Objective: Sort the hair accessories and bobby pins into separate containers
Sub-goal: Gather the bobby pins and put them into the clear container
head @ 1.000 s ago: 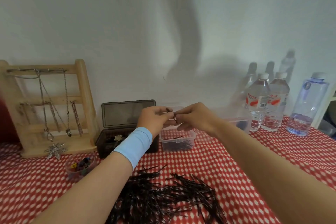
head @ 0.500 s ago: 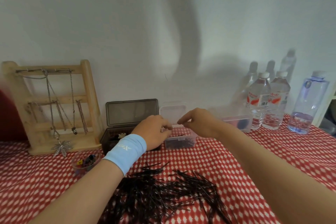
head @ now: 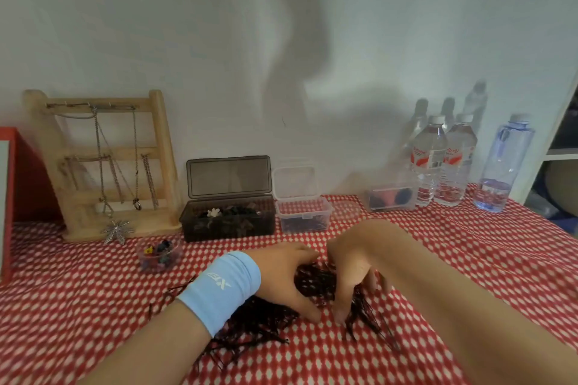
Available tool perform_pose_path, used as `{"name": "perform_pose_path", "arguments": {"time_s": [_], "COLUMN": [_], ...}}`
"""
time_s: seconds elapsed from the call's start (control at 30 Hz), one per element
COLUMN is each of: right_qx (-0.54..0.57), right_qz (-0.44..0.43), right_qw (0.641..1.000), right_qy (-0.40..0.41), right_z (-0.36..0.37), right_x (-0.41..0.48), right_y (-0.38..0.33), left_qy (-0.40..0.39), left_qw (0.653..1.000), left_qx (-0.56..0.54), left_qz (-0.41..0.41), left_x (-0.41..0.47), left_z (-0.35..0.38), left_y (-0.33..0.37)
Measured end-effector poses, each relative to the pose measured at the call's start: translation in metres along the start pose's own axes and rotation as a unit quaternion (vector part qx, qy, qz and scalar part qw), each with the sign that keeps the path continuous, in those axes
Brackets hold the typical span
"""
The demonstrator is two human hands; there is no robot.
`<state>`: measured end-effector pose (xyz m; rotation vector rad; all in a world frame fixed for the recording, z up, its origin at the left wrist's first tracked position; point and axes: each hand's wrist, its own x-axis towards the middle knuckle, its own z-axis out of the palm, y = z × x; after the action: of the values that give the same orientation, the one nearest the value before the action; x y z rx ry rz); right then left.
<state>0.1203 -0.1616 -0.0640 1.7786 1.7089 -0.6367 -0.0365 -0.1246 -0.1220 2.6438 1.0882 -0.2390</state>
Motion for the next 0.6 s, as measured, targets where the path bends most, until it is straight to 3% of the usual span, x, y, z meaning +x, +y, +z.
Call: {"name": "perform_pose_path", "arguments": {"time_s": [0.2, 0.43, 0.5, 0.6], "right_qx": [0.077, 0.201, 0.216, 0.154], "right_qz": [-0.040, -0.141, -0.143, -0.107], "right_qw": [0.996, 0.961, 0.957, 0.968], "right_qy": [0.017, 0.127, 0.132, 0.167], "right_z": [0.003, -0.003, -0.004, -0.007], "right_x": [0.021, 0.024, 0.020, 0.006], "right_y": [-0.003, -0.012, -0.009, 0.000], "left_qy": [0.106, 0.170, 0.169, 0.130], "left_qw": [0.994, 0.984, 0.983, 0.986], "left_qx": [-0.022, -0.047, -0.063, -0.102], "left_qz": [0.007, -0.027, -0.026, 0.003], "left_x": [-0.004, -0.018, -0.019, -0.014], "left_z": [0.001, 0.001, 0.001, 0.005], "left_y": [-0.004, -0.018, -0.014, -0.004]}}
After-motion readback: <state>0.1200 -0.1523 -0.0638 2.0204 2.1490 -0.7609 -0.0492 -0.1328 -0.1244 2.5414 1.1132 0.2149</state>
